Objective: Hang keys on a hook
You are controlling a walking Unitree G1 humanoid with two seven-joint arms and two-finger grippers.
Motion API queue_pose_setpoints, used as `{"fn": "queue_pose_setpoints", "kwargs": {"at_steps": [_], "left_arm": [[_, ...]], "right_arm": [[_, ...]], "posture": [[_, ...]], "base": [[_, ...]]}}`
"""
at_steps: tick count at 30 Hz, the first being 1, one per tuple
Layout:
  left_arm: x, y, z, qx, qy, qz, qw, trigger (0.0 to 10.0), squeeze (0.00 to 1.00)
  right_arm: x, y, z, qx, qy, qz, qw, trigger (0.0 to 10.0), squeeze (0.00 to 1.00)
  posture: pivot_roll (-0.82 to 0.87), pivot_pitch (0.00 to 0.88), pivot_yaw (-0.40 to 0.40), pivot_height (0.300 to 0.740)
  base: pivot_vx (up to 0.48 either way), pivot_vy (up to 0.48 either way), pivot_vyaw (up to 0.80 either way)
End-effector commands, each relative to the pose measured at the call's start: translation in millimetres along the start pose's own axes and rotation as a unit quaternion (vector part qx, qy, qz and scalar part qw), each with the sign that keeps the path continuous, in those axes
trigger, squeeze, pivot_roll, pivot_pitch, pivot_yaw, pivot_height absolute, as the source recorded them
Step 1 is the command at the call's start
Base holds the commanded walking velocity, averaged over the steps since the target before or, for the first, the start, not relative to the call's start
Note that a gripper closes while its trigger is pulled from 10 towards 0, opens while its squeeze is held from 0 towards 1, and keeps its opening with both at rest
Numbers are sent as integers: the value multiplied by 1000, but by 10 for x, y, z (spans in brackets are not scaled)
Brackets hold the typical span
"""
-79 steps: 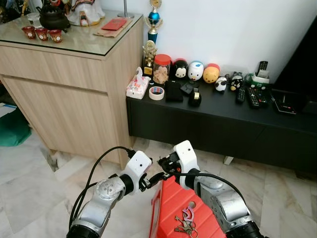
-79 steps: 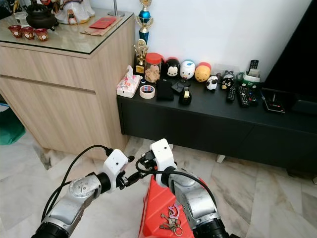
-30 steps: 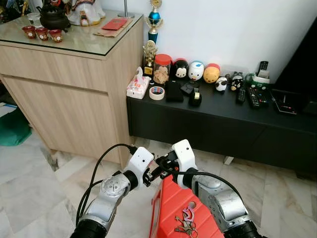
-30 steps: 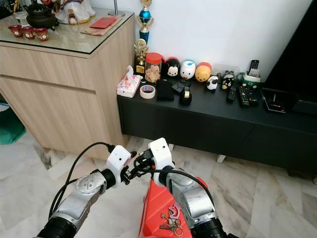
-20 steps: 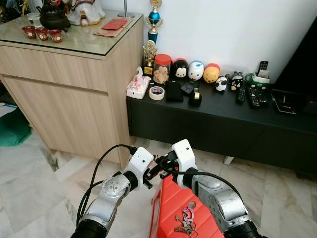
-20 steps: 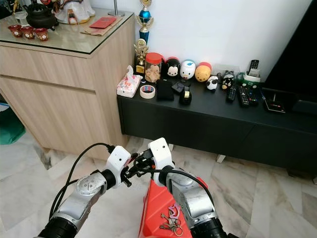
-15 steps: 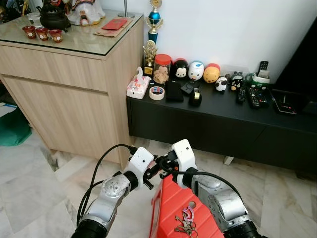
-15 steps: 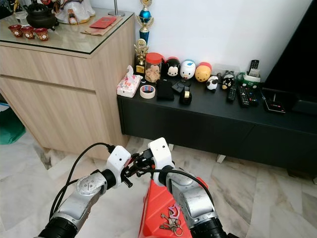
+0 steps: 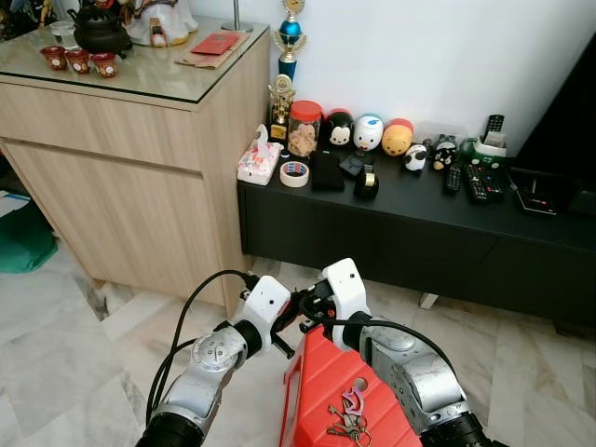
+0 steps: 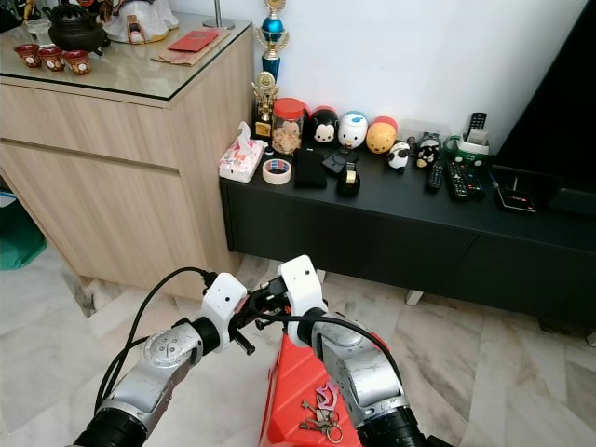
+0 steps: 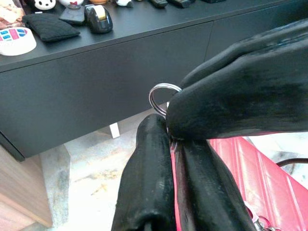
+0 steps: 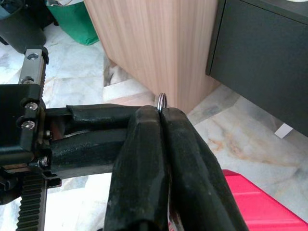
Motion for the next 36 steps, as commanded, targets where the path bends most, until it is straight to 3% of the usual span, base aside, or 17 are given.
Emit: {"fn": "queue_pose_setpoints", "kwargs": {"at_steps": [1,16,17,18,19,23,26,27,28,31,36], "left_arm": [[48,1,34,9,-1,-13,1000,0,0],[37,-4,33,4,1,-10,1000,0,0],[35,-4,30,4,1,-9,1000,0,0],[35,-4,28,3,2,-9,1000,0,0],[34,-4,26,2,2,-9,1000,0,0],[26,-4,22,0,3,-7,1000,0,0],[18,-2,15,-2,7,-3,1000,0,0],[17,-2,16,-2,7,-3,1000,0,0],[15,-2,16,-2,7,-2,1000,0,0],[3,1,6,-6,8,2,1000,0,0],[-13,7,-15,-13,14,7,1000,0,0]], "right_arm": [[13,-13,-11,-3,-1,1,1000,10000,0],[-21,-3,-54,-12,6,3,1000,10000,0],[-19,-5,-58,-13,11,1,1000,10000,404],[-18,-8,-60,-13,14,0,1000,10000,404],[-16,-9,-61,-13,15,-1,1000,10000,1000],[8,-9,-96,-27,12,-6,1000,10000,1000],[118,-20,-240,-70,22,-34,997,10000,1000],[147,-24,-264,-76,23,-41,996,10000,404],[188,-31,-296,-84,23,-51,995,10000,0],[376,-78,-422,-113,41,-95,988,10000,0],[433,-86,-438,-115,42,-106,987,10000,0]], "posture": [[102,0,-123,740],[102,0,-120,740],[102,0,-120,740],[102,0,-120,740],[103,0,-120,740],[102,0,-119,740],[104,0,-119,740],[104,0,-119,740],[104,0,-119,740],[103,0,-118,740],[103,0,-118,740]], "base": [[0,0,0],[0,0,0],[0,0,0],[0,0,0],[0,0,0],[0,0,0],[0,0,0],[0,0,0],[0,0,0],[0,0,0],[0,0,0]]}}
Point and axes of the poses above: a point about 5 cm out from each wrist's last joint towards the gripper, its own y axis pointing out of the wrist towards the gripper, its own x axis along the axis of the wrist's last joint, z = x × y, the point moved 5 cm from there along y, pointing out of the wrist towards the gripper, and after that the axes turned 6 degrees about y, right-handed, at the moved point
